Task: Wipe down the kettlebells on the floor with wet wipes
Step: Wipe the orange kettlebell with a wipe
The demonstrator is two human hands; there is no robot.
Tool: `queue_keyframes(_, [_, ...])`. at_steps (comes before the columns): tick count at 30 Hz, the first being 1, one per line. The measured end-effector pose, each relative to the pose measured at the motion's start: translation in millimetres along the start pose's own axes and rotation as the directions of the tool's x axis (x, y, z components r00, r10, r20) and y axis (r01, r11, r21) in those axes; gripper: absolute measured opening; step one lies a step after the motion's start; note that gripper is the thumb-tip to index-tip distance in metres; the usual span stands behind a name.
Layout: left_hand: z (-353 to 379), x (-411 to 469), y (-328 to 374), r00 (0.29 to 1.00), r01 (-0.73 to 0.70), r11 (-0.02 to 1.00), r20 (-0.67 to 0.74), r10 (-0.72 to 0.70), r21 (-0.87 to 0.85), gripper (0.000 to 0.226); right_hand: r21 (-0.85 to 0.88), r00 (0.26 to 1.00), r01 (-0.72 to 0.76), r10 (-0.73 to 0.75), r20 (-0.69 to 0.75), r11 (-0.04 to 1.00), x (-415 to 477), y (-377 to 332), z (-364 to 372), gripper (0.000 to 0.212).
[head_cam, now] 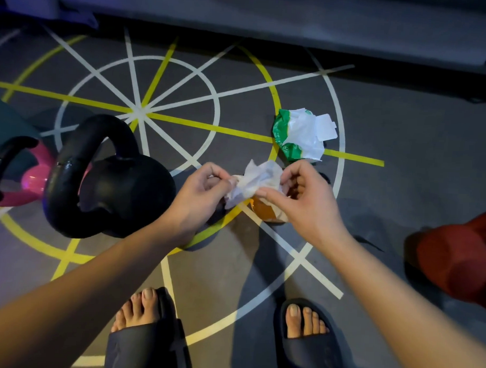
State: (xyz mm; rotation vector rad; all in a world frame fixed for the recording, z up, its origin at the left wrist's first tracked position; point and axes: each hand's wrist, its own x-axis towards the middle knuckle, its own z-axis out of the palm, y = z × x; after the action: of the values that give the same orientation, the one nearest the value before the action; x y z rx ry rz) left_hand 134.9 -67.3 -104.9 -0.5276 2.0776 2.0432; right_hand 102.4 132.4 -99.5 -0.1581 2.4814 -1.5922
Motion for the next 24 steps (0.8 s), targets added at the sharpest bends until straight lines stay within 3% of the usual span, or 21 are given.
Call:
queue_keyframes(3, [-4.1,1.1,-2.8,0.997,0.083,0.995,-0.002,-0.083,-0.057,0.007,0.132,0.998,-0.057,0.053,0.028,0.99,-4.9,10.6,4.8,0.028])
queue_keyframes(6, [-6.5,1.6,-3.1,0.987,0.155,0.988,0.034,-0.154,0.0,0.01,0.153,0.994,-0.101,0.094,0.051,0.983,-5.7,14.8,3.9,0.008])
queue_keyframes(11, [-9.4,-3.5,-0.6,0.947,0.256,0.963,0.176,-0.268,0.089,0.052,0.137,0.994,-0.099,0.093,0.051,0.986,-3.5,15.9,3.1,0.004])
queue_keyframes(14, [-8.3,-4.9,-1.9,0.975,0.168,0.979,0.126,-0.183,0.118,0.033,0.089,0.996,-0.087,0.084,0.031,0.992,-2.3,17.1,6.4,0.008])
queue_keyframes(16, [-11.3,2.3,-12.7,0.994,0.091,0.964,0.041,-0.105,0.25,0.019,0.042,0.996,-0.089,0.089,0.019,0.995,-4.5,20.1,13.5,0.01])
queue_keyframes(18, [-15.9,13.4,-25.0,0.999,0.033,0.845,-0.042,-0.012,0.534,0.013,-0.048,0.995,-0.096,0.096,0.001,0.994,-6.9,26.2,24.8,0.015])
queue_keyframes(20, [-17.4,22.0,-31.6,0.993,-0.028,0.649,-0.052,0.104,0.761,0.013,-0.103,0.993,-0.118,0.114,-0.043,0.988,-8.6,33.6,36.9,0.016])
queue_keyframes(22, [-12.5,30.0,-32.0,0.978,-0.061,0.524,-0.055,0.202,0.849,0.016,-0.06,0.979,-0.172,0.164,-0.122,0.983,-6.9,40.8,46.1,0.015])
queue_keyframes(24, [-5.6,37.8,-30.2,0.967,-0.049,0.531,-0.092,0.237,0.846,0.016,0.037,0.956,-0.222,0.225,-0.19,0.974,-3.7,45.1,54.0,0.016])
